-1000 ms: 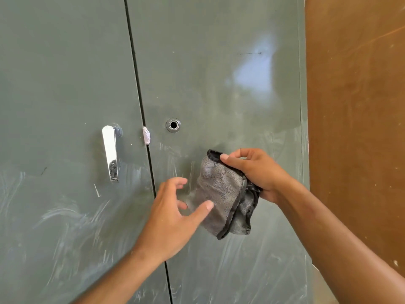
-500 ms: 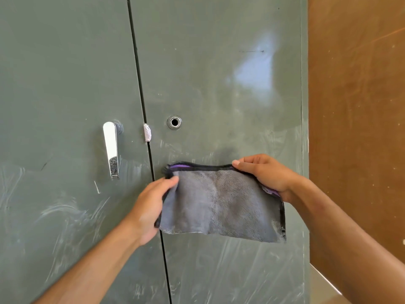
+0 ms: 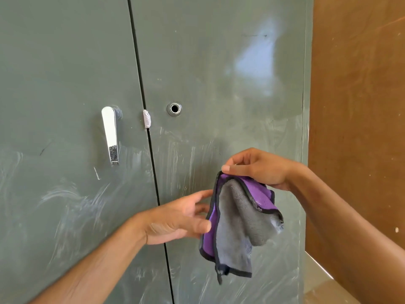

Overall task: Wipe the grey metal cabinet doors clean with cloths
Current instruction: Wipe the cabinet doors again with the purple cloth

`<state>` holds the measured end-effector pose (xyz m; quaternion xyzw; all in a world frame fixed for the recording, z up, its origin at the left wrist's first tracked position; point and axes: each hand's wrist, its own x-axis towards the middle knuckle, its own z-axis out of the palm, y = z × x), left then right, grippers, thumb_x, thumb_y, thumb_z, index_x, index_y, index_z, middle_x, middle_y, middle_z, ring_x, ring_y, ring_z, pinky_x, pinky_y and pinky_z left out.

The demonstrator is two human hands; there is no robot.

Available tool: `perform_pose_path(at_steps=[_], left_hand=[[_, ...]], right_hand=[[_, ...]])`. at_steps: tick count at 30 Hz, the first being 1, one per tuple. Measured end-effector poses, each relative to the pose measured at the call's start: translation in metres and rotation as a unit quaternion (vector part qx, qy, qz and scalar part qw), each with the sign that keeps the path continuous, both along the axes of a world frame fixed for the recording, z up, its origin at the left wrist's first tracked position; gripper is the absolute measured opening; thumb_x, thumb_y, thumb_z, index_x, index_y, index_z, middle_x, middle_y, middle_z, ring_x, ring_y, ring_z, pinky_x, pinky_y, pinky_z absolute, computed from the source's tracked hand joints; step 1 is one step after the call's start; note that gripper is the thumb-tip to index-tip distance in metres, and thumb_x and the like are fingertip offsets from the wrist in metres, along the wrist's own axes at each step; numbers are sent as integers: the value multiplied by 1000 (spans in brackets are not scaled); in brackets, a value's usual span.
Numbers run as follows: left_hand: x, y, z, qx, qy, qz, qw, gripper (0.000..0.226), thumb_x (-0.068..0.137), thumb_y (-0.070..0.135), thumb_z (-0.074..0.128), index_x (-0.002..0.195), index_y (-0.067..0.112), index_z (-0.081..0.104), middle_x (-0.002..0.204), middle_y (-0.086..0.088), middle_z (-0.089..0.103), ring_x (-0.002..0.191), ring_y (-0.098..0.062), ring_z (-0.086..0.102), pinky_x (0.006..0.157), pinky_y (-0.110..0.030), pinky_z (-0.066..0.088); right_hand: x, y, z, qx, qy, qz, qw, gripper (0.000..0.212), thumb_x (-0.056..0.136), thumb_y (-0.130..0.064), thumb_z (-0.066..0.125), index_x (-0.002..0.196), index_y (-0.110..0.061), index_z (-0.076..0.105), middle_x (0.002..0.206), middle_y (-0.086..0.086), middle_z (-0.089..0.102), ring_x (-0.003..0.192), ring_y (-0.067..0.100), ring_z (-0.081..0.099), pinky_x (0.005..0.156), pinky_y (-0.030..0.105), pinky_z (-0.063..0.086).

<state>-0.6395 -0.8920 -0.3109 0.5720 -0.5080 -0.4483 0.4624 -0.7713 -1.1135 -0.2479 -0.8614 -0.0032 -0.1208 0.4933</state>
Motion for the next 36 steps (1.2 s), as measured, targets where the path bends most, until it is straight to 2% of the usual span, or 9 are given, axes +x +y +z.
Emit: perform_pose_path(at_steps=[5,10,13,18,21,24,29,32,36], left_hand=[[-7,-28,0,-68,-154,235,957,17,107,14,55,113,6,69,108,-13,78,98,-26,76,103,-59,52],[-8,-30,11,-97,-123,279,947,19,102,26,64,108,8,68,107,-11,77,98,-27,76,94,-50,61],[-11,-38,2,-105,-235,280,925,25,86,32,84,102,19,70,96,0,77,90,-22,75,85,-40,63],[-2,-44,3,-143,-302,328,884,11,105,17,58,98,22,65,84,2,76,69,-13,66,69,-33,51],[3,-42,17,-162,-247,326,898,10,107,19,56,104,21,65,89,-1,75,77,-11,62,81,-35,50],[4,-38,43,-159,-294,282,899,6,103,25,64,104,21,68,89,-3,76,77,-12,61,80,-35,49],[8,-18,93,2,-413,172,894,29,77,20,92,102,15,76,91,-1,80,83,-24,75,82,-40,59],[8,-17,103,58,-477,176,859,26,85,24,86,84,3,72,70,-2,60,64,-18,49,66,-35,39],[1,-26,92,2,-235,220,947,15,98,28,71,98,13,70,87,-4,71,78,-17,64,79,-38,56]], right_hand=[[-1,-2,2,-20,-11,-6,1000,20,97,-25,72,98,-5,77,93,12,77,80,18,70,75,24,58],[-3,-10,5,-19,-39,-27,999,14,96,-13,73,102,-2,78,108,21,76,95,23,70,103,43,53],[-2,-7,5,-35,-35,-36,998,14,96,-16,73,101,-4,79,106,19,77,93,20,70,100,41,55],[-10,-9,7,-21,-18,-35,999,22,88,1,77,109,-3,75,110,22,76,94,26,71,98,41,56],[-17,-15,15,-221,32,-131,966,39,78,0,78,114,-17,74,104,7,77,96,29,72,93,42,59],[-24,-21,22,-338,52,-224,913,16,82,-18,81,96,-22,74,91,-3,73,86,22,68,74,33,54],[-45,-42,23,-47,18,-166,985,6,100,-19,68,99,-15,73,85,3,73,76,18,67,68,34,57],[-46,-53,20,64,-43,-166,983,8,103,-19,64,102,-15,71,93,10,71,83,23,68,79,41,58],[-43,-58,15,123,-132,-236,955,25,98,-34,71,113,-15,74,108,10,78,93,21,75,79,34,62]])
